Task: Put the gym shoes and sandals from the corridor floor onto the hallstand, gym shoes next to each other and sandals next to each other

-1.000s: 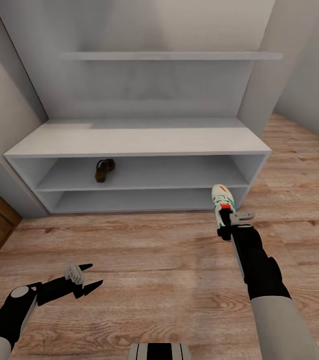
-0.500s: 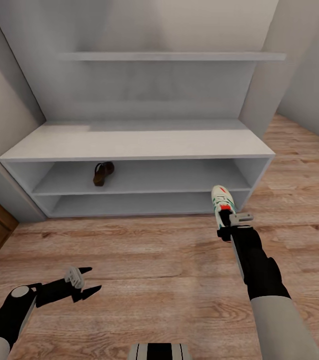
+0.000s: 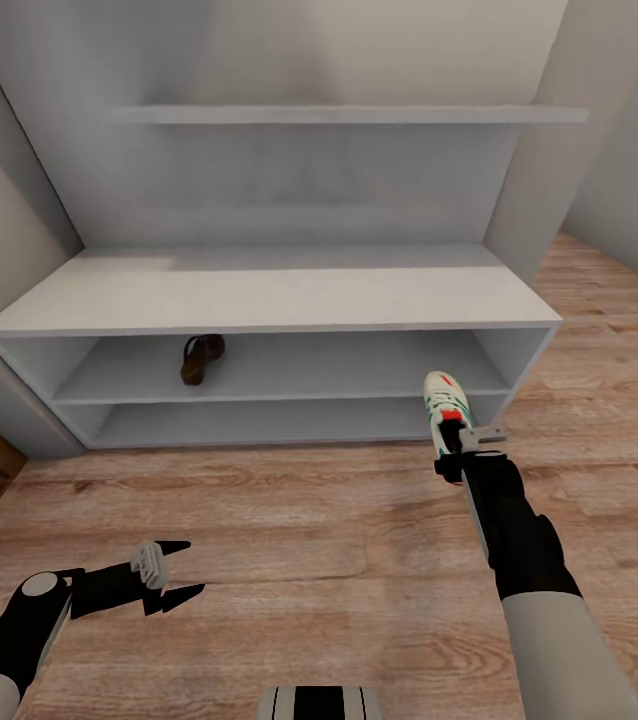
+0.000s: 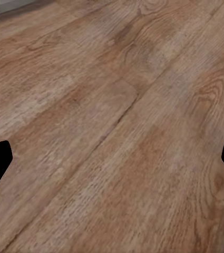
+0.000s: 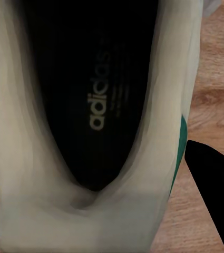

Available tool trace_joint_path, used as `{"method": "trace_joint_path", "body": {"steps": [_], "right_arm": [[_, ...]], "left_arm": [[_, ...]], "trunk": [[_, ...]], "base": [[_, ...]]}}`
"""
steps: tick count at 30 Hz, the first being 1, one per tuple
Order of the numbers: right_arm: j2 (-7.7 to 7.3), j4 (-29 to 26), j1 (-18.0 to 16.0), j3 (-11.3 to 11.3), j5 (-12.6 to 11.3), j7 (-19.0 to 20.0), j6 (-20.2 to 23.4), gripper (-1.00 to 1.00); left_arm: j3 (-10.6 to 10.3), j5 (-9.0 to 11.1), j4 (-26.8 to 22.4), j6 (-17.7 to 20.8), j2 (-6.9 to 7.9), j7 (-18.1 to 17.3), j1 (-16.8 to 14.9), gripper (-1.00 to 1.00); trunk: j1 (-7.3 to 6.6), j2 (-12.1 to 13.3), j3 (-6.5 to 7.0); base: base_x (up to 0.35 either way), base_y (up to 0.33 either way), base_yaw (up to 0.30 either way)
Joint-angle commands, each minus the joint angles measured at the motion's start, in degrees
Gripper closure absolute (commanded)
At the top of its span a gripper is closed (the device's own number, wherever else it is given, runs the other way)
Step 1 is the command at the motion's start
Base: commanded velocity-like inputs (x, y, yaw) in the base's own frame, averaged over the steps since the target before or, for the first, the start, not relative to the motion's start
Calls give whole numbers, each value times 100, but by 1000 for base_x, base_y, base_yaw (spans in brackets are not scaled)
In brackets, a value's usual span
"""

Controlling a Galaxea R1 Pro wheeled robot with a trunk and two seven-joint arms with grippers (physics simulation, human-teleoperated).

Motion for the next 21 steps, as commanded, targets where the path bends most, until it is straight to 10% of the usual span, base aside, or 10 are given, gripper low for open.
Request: {"method": "trace_joint_path", "body": {"steps": [1, 21], "right_arm": [[2, -4, -5, -9, 0, 1, 18, 100], [-4, 716, -2, -37, -240, 36, -65, 100]], "left_arm": [[25, -48, -4, -59, -5, -17, -4, -100], [25, -49, -4, -59, -7, -18, -4, -100]], "trunk": [[-1, -2, -4], [-1, -2, -4]], "base": [[16, 0, 0], [2, 0, 0]]}}
